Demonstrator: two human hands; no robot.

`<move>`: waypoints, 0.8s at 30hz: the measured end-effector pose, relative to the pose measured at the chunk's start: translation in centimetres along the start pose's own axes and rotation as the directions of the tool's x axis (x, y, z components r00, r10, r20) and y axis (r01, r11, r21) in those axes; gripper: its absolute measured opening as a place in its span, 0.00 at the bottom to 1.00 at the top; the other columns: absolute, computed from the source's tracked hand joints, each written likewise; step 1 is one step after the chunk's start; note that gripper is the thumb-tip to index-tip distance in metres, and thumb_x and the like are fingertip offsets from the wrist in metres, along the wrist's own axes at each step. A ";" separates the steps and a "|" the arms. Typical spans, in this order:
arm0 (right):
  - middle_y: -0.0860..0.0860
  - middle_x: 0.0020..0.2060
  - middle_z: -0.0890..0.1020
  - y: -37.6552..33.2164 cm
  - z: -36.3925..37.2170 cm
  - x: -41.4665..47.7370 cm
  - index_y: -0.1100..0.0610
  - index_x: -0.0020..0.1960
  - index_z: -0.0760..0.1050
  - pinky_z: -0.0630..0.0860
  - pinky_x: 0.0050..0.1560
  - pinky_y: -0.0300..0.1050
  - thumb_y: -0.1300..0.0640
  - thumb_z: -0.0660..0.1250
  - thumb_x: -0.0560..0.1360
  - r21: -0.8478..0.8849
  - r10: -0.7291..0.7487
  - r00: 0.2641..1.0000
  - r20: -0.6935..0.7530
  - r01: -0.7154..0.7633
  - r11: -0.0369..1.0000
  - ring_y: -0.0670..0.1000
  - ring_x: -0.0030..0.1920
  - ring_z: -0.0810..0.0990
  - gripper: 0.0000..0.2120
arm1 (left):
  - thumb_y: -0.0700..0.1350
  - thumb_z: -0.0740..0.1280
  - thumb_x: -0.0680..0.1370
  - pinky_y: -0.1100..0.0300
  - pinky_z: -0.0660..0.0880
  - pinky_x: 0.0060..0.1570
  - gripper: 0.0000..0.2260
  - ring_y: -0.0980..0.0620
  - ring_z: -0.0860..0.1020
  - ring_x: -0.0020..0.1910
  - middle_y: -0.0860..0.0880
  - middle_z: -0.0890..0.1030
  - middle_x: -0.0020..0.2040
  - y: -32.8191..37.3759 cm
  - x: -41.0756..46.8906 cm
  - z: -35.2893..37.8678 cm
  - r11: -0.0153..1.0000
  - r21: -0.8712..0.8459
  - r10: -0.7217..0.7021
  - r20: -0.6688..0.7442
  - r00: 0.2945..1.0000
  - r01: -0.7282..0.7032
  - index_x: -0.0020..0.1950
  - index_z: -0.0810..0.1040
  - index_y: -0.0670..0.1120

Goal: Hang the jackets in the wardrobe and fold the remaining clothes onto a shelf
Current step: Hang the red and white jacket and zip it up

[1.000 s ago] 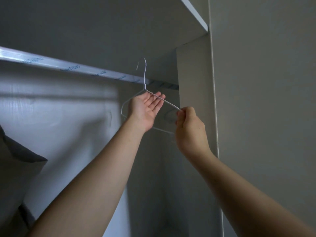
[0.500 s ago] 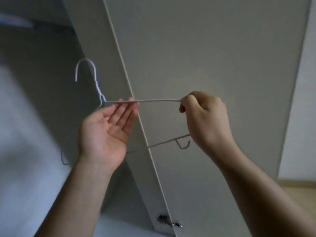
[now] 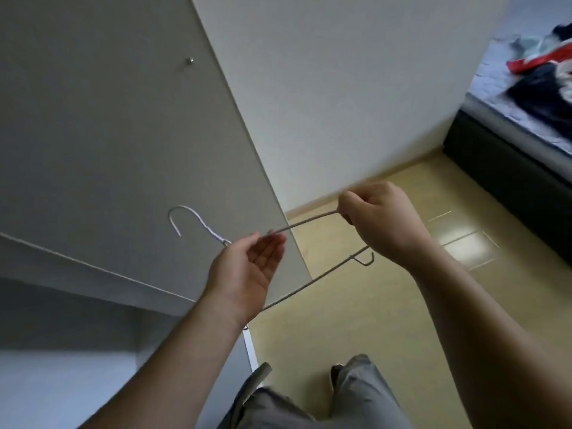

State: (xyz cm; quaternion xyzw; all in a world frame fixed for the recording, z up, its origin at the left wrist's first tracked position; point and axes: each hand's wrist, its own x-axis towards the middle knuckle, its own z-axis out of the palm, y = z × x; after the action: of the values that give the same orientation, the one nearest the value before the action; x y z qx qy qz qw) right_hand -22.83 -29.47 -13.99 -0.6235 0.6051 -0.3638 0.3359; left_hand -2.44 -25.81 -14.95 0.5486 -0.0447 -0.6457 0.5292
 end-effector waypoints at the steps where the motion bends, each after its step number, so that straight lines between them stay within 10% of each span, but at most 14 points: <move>1: 0.48 0.22 0.62 0.1 -2.7 -0.6 0.62 0.31 0.63 0.59 0.31 0.45 0.51 0.60 0.69 -0.022 0.066 0.998 -0.024 -0.066 0.998 0.48 0.25 0.59 0.16 | 0.37 0.60 0.83 0.60 0.82 0.36 0.11 0.49 0.86 0.37 0.41 0.85 0.39 -0.4 -0.8 2.3 0.997 0.051 -0.054 0.015 0.998 0.053 0.47 0.80 0.35; 8: 0.48 0.22 0.66 1.5 -17.2 -5.6 0.59 0.28 0.66 0.63 0.32 0.48 0.47 0.59 0.71 -0.045 0.337 0.901 -0.272 -0.362 0.931 0.49 0.25 0.63 0.19 | 0.37 0.61 0.83 0.60 0.83 0.35 0.10 0.49 0.85 0.34 0.40 0.85 0.37 -4.5 -3.7 16.2 0.882 0.354 -0.389 0.173 0.905 0.311 0.46 0.79 0.35; 24: 0.48 0.22 0.65 4.9 -24.2 -4.1 0.61 0.29 0.64 0.61 0.32 0.46 0.49 0.56 0.67 0.163 0.514 0.664 -0.544 -0.517 0.840 0.49 0.26 0.61 0.15 | 0.40 0.60 0.85 0.59 0.82 0.44 0.09 0.49 0.84 0.39 0.42 0.83 0.44 -7.6 3.0 34.7 0.697 0.688 -0.551 0.332 0.766 0.202 0.50 0.78 0.38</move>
State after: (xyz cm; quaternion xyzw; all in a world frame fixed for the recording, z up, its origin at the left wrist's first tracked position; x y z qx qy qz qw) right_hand -46.17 -25.04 -6.03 -0.2905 0.8289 -0.4204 0.2276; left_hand -32.96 -42.87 -8.14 0.4928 -0.2741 -0.8142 0.1379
